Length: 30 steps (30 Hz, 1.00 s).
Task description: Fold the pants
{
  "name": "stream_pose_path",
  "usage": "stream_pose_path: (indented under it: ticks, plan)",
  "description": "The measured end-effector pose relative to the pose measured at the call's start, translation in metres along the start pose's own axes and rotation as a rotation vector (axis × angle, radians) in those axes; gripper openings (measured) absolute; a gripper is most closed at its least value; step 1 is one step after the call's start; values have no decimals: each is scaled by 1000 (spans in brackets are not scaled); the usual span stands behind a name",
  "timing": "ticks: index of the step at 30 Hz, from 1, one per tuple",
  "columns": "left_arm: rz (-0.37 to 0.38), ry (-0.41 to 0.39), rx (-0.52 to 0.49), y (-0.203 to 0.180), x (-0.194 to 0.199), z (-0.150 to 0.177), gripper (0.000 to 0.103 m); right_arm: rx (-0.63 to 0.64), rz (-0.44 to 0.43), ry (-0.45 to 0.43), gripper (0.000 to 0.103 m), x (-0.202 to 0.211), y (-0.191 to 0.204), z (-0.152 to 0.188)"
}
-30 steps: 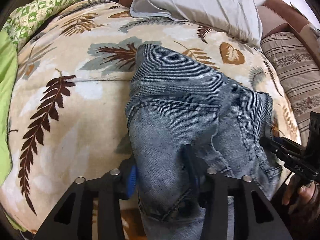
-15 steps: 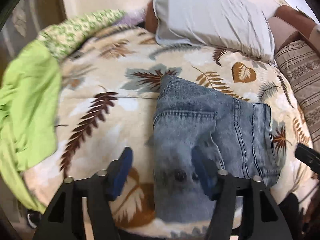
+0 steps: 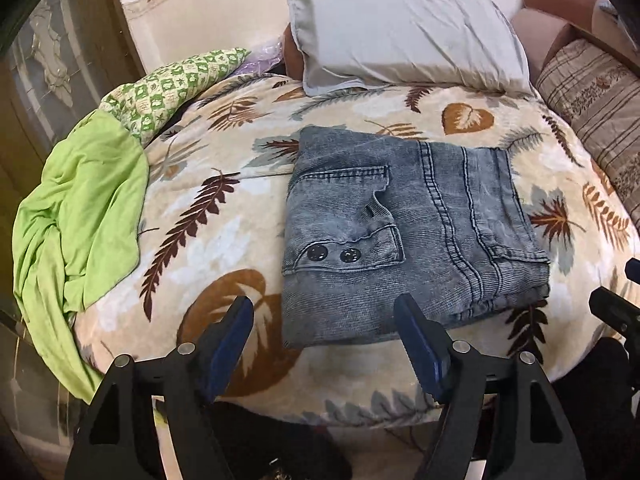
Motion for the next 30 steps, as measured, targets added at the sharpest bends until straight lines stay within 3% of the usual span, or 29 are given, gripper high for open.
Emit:
stream_pose_path:
  ticks: [9, 19, 25, 30]
  plan:
    - [42, -29, -20, 1, 19, 5, 72, 50, 59, -93, 89, 23, 4, -5]
    - [108, -5, -45, -4, 29, 5, 72, 35, 61, -89, 89, 27, 2, -1]
    - [163, -71, -43, -9, 53, -2, 72, 34, 68, -78, 89, 25, 0, 0]
    - [148, -78, -42, -8, 58, 3, 72, 36, 71, -72, 89, 23, -1, 0]
Point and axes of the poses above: each gripper's, at about its wrist camera, not at the fingertips, and x roughly against the way its jaws point, y to its left, z to its underside, the point moved 6 cm from there along -x, roughly the way its jaws point, and after that the axes turned 2 degrees about z, right-handed, at the moved point
